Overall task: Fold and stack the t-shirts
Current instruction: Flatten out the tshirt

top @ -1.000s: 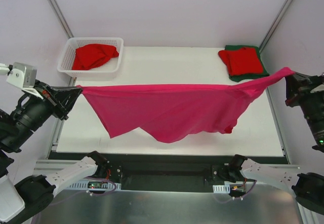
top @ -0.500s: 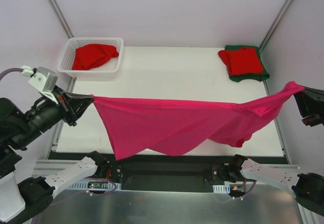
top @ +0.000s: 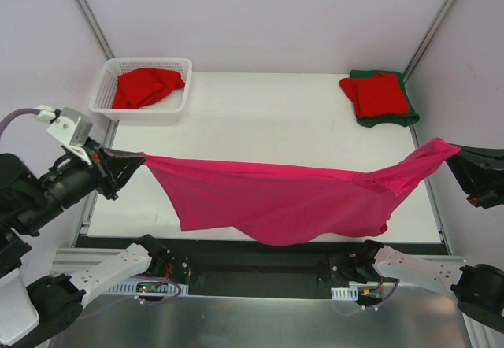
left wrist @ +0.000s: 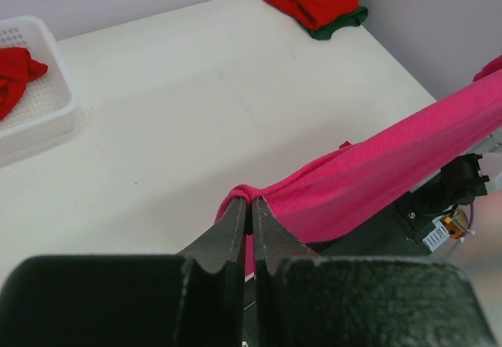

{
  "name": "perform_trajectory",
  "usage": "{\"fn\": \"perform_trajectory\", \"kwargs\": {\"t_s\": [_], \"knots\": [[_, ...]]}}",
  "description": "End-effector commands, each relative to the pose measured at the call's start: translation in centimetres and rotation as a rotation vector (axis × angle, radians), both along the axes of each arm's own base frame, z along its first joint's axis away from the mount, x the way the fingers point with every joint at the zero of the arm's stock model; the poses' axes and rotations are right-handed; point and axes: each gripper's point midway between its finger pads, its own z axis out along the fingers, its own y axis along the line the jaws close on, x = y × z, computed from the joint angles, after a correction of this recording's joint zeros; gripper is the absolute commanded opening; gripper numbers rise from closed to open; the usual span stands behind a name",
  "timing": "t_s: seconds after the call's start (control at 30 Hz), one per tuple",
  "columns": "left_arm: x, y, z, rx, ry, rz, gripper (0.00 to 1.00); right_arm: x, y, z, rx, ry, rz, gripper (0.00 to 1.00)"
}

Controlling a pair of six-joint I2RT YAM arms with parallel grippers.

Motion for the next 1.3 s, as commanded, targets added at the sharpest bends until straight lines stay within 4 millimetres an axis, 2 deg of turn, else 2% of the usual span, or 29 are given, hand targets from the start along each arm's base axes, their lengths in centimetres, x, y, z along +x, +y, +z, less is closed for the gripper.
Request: {"fn": "perform_trajectory", "kwargs": {"t_s": [0.0,0.13,0.23,0.27,0.37,0.4,0.47,0.53,0.57,0.63,0.67,0.73,0.77,0.83,0.87,0.9,0.93,0.97,1.0,1.03,1.07,1.1,1.13,1.2,1.27], "knots": [[-3.3,0.8,3.2,-0.094,-0.103,-0.069,0.00,-2.7,-0.6,2.2,0.111,-0.058,0.098,0.01],[-6.3,1.5,5.4,-0.160,-0.184,-0.134,0.00,-3.7,-1.4,2.7,0.150,-0.079,0.114,0.01],[-7.9,2.4,6.6,-0.195,-0.239,-0.148,0.00,-3.6,-1.5,2.4,0.146,-0.074,0.105,0.01],[-8.0,2.6,6.8,-0.198,-0.250,-0.140,0.00,-3.2,-1.4,2.2,0.134,-0.070,0.091,0.01],[-6.4,2.9,6.4,-0.168,-0.244,-0.080,0.00,-1.0,-0.7,1.3,0.079,-0.048,0.019,0.01],[-5.0,2.7,6.3,-0.148,-0.240,-0.047,0.00,0.1,-0.8,1.1,0.062,-0.042,-0.036,0.01],[-2.2,1.6,4.7,-0.093,-0.187,-0.009,0.00,2.4,0.4,0.1,0.006,-0.025,-0.091,0.01],[1.9,0.2,2.6,-0.011,-0.129,0.049,0.00,4.7,1.3,-0.7,-0.036,-0.004,-0.168,0.01],[3.2,-0.2,1.8,0.016,-0.112,0.071,0.00,6.0,2.4,-2.3,-0.086,0.025,-0.190,0.01],[6.9,-1.9,-0.4,0.082,-0.071,0.095,0.00,7.6,3.7,-2.5,-0.084,0.022,-0.224,0.01],[7.9,-2.6,-1.1,0.101,-0.058,0.095,0.00,8.7,5.1,-4.0,-0.122,0.046,-0.225,0.01],[10.5,-4.3,-3.7,0.154,-0.015,0.090,0.00,10.4,6.5,-4.7,-0.114,0.070,-0.267,0.01],[11.4,-5.2,-3.8,0.146,-0.026,0.080,0.00,11.1,6.9,-5.2,-0.116,0.080,-0.282,0.01],[13.4,-6.4,-6.4,0.194,0.019,0.075,0.00,12.9,8.2,-7.3,-0.117,0.130,-0.316,0.01],[14.4,-6.8,-6.7,0.199,0.011,0.087,0.00,13.9,8.9,-8.4,-0.129,0.158,-0.329,0.01],[15.4,-7.2,-7.9,0.225,0.031,0.095,0.00,14.9,9.6,-10.7,-0.166,0.199,-0.342,0.01],[16.1,-7.5,-9.6,0.249,0.058,0.103,0.00,15.9,9.7,-11.4,-0.151,0.216,-0.374,0.01],[16.7,-7.5,-10.5,0.260,0.072,0.113,0.00,17.1,10.2,-13.1,-0.176,0.246,-0.388,0.01],[17.8,-7.6,-11.0,0.261,0.072,0.133,0.00,18.0,10.6,-13.6,-0.160,0.252,-0.393,0.01],[18.4,-7.5,-12.9,0.280,0.100,0.139,0.00,19.3,10.0,-15.8,-0.165,0.298,-0.431,0.01],[19.2,-6.7,-13.8,0.285,0.116,0.169,0.00,20.1,9.9,-16.7,-0.158,0.319,-0.441,0.01],[19.9,-6.8,-14.2,0.273,0.112,0.172,0.00,21.2,10.3,-17.6,-0.150,0.334,-0.440,0.01],[20.1,-6.4,-15.9,0.285,0.143,0.183,0.00,22.2,9.4,-18.9,-0.156,0.359,-0.480,0.01],[21.1,-5.4,-17.4,0.292,0.168,0.220,0.00,23.7,9.2,-20.3,-0.168,0.389,-0.515,0.01],[21.5,-4.8,-18.3,0.302,0.182,0.244,0.00,24.5,8.1,-20.7,-0.165,0.405,-0.557,0.01]]}}
